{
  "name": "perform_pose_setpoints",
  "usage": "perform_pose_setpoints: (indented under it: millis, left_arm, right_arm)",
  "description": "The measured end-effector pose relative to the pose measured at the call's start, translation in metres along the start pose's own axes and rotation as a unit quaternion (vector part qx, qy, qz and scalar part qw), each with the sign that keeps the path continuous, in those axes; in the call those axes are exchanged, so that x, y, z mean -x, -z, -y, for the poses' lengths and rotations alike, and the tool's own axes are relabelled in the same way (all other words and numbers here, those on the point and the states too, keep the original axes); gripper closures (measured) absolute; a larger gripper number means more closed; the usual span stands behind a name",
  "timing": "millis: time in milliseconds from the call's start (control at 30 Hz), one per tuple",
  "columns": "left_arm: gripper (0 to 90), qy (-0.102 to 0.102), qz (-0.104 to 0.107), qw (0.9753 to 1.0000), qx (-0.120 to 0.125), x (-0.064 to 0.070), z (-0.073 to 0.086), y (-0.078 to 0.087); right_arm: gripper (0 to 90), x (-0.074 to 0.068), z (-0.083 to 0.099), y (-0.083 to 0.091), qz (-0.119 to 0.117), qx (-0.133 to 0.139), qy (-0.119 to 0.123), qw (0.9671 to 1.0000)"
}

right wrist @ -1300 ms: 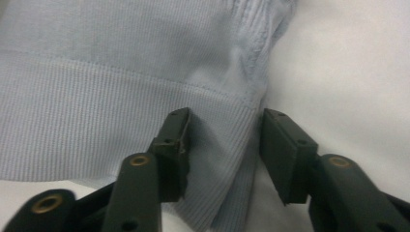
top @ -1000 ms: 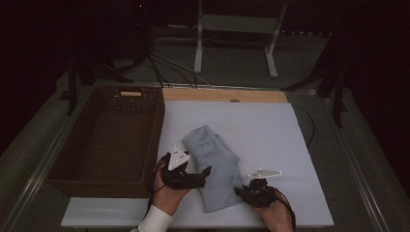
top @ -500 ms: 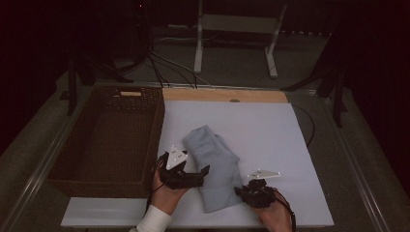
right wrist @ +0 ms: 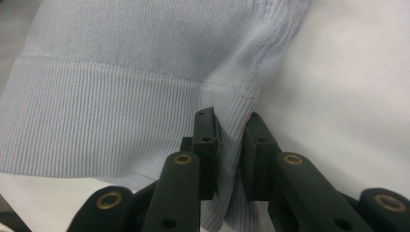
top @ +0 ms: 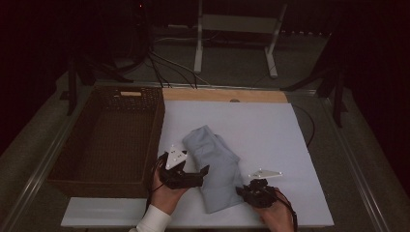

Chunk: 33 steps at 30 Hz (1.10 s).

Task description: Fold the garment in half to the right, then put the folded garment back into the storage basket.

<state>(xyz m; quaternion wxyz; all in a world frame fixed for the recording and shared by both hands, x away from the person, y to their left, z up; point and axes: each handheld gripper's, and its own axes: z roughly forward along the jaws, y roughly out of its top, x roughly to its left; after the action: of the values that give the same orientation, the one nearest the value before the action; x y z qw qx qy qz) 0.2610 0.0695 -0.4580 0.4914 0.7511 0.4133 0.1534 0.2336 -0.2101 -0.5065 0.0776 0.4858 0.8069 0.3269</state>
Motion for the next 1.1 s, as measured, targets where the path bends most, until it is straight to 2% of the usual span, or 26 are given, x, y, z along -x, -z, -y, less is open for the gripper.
perform_pose_setpoints:
  millis: [533, 1100]
  left_arm:
    - [9.3, 0.004, 0.001, 1.0, -0.002, 0.0, 0.002, -0.001]
    - [10.9, 0.012, -0.024, 0.9996, 0.006, -0.01, 0.0, 0.005]
  right_arm:
    - [79.5, 0.01, 0.001, 0.008, 0.008, 0.0, 0.003, 1.0]
    - [79.4, 0.017, 0.006, 0.017, 0.015, -0.009, 0.01, 0.9998]
